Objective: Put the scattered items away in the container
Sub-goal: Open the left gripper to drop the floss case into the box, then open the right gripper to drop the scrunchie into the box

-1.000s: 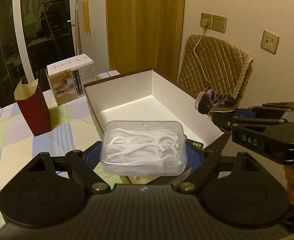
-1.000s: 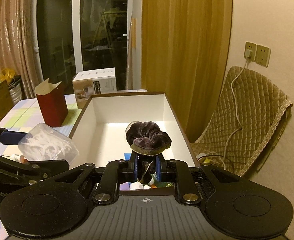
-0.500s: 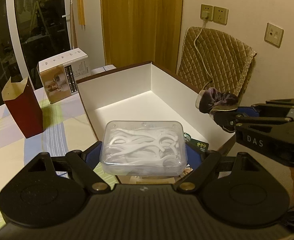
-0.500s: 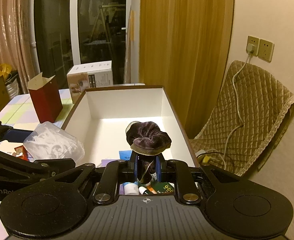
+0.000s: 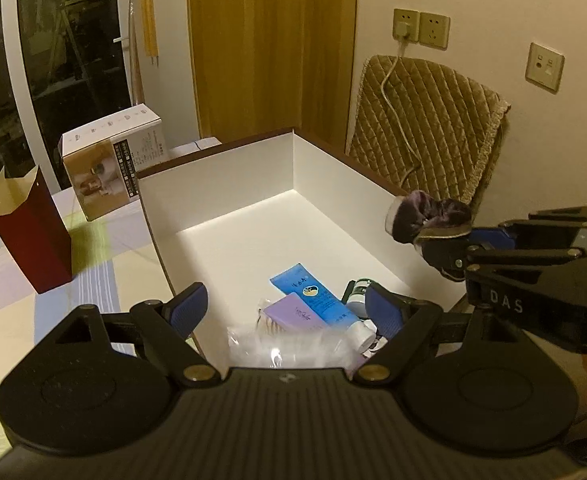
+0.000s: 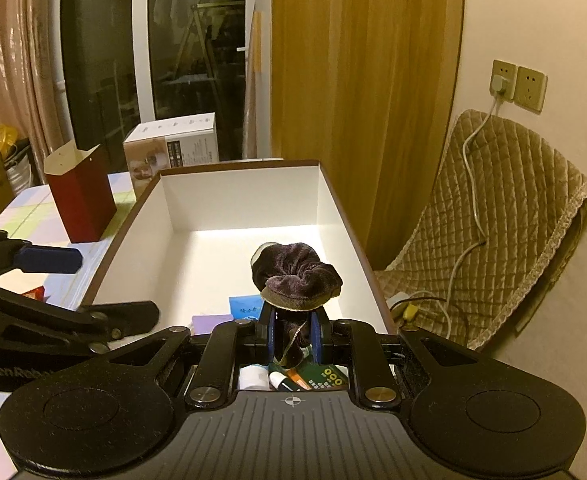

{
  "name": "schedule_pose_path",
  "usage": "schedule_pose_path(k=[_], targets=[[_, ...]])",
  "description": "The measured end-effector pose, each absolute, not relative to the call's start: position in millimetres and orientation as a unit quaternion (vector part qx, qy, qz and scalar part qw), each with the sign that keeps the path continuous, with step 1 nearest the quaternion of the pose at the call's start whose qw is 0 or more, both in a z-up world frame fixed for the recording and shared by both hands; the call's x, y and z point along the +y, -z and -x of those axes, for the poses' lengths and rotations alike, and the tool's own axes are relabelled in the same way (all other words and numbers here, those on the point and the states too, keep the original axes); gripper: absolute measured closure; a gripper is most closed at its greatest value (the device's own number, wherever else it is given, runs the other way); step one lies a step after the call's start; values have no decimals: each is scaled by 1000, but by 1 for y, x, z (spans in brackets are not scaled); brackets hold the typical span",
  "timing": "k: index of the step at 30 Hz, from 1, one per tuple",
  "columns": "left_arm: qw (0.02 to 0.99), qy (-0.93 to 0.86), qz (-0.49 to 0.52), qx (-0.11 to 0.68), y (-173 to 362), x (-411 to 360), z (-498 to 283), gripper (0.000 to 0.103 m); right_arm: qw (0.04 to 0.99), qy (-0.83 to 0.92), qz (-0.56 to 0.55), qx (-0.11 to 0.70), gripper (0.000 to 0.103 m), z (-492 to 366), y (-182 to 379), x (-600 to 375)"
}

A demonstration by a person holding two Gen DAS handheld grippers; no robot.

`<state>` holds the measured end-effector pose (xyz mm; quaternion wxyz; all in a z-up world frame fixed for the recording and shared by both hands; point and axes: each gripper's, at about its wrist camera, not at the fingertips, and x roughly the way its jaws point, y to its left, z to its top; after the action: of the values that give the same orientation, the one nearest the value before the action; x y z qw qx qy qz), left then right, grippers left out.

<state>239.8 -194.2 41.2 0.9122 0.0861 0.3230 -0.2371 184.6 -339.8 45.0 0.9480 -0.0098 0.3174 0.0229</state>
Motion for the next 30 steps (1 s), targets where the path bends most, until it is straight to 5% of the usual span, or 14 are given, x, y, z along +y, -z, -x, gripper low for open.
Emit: schedule_pose_path(k=[16,18,19,30], targets=[[918,215,-68,327,-48,-166,-233,20,941,-60,45,329,82,-193,-41,-314],[918,213,-66,327,-49,-163,-233,19,941,-64,48,329,43,-193,-40,-311],[919,211,-66,327,-49,-161,-232,19,944,-55,48,321,14,-192,-40,-311],[923,190,-57,330,-47,-137,-231,18,946,-59,47,317,13,-189,-43,-308]])
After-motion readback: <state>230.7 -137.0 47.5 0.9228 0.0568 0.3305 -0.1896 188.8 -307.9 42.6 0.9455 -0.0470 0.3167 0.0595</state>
